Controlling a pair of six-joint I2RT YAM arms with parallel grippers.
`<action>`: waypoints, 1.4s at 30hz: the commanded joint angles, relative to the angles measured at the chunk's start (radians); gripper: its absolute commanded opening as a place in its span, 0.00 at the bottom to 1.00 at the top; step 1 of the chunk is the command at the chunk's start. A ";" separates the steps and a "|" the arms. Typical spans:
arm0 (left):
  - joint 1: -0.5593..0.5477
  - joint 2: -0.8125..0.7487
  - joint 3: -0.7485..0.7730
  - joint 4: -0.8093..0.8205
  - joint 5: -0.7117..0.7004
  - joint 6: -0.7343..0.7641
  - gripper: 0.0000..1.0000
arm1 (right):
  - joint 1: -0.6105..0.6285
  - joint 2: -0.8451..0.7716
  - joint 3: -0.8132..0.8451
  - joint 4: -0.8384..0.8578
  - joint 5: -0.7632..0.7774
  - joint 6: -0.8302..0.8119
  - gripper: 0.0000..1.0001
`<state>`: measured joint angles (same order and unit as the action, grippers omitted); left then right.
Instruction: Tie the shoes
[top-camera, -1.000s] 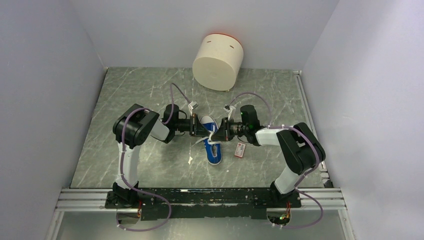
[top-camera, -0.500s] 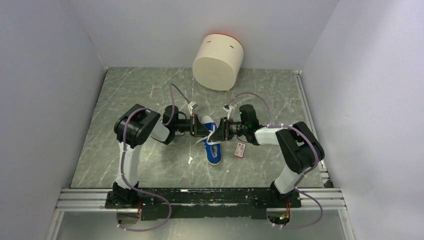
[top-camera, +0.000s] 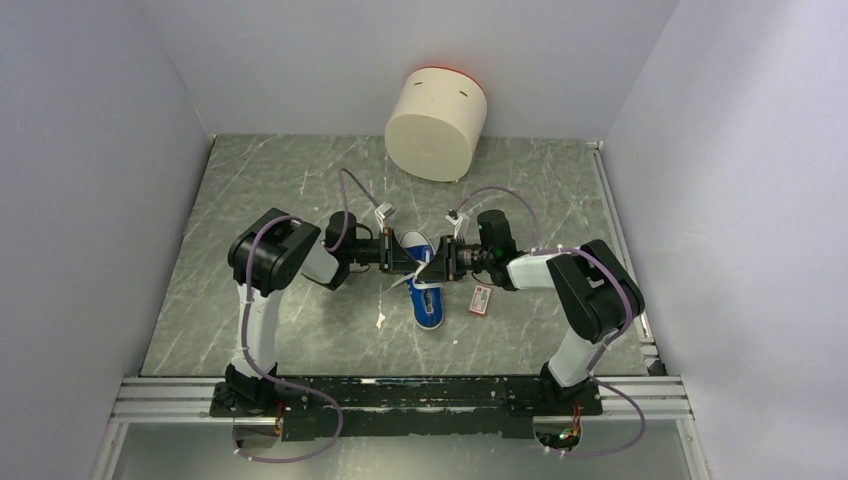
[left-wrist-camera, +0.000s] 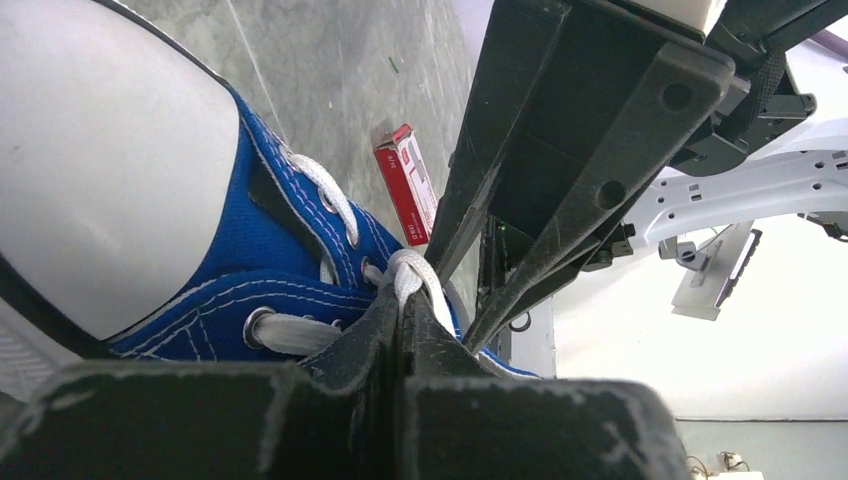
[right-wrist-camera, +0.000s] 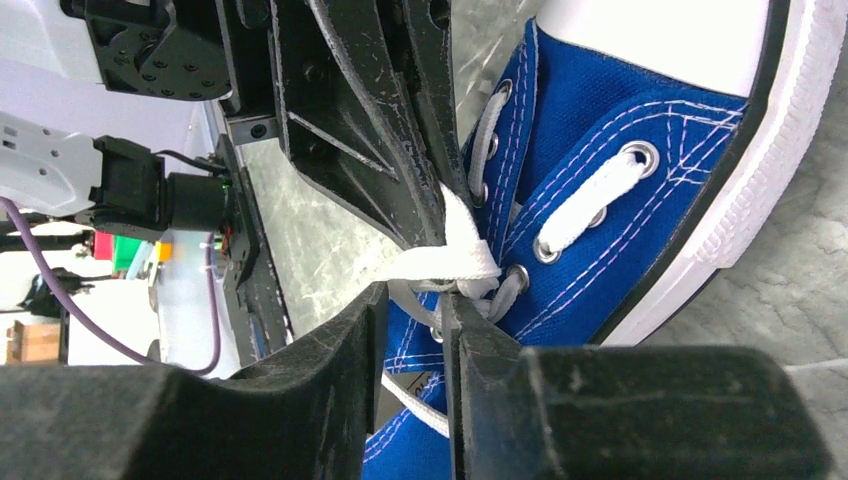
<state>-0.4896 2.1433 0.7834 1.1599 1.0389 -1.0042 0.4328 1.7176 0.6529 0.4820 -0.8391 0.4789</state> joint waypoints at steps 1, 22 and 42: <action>-0.025 -0.009 -0.019 0.057 0.068 0.007 0.05 | -0.002 0.003 0.014 0.087 0.088 0.012 0.32; -0.030 -0.029 -0.012 0.004 0.052 0.043 0.05 | -0.073 -0.171 -0.083 0.025 0.110 -0.003 0.43; -0.020 -0.133 0.045 -0.328 -0.052 0.235 0.05 | -0.104 0.065 -0.137 0.483 -0.009 0.088 0.11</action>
<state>-0.5106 2.0476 0.7891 0.9356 1.0161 -0.8589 0.3302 1.7782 0.5354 0.8326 -0.8223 0.5484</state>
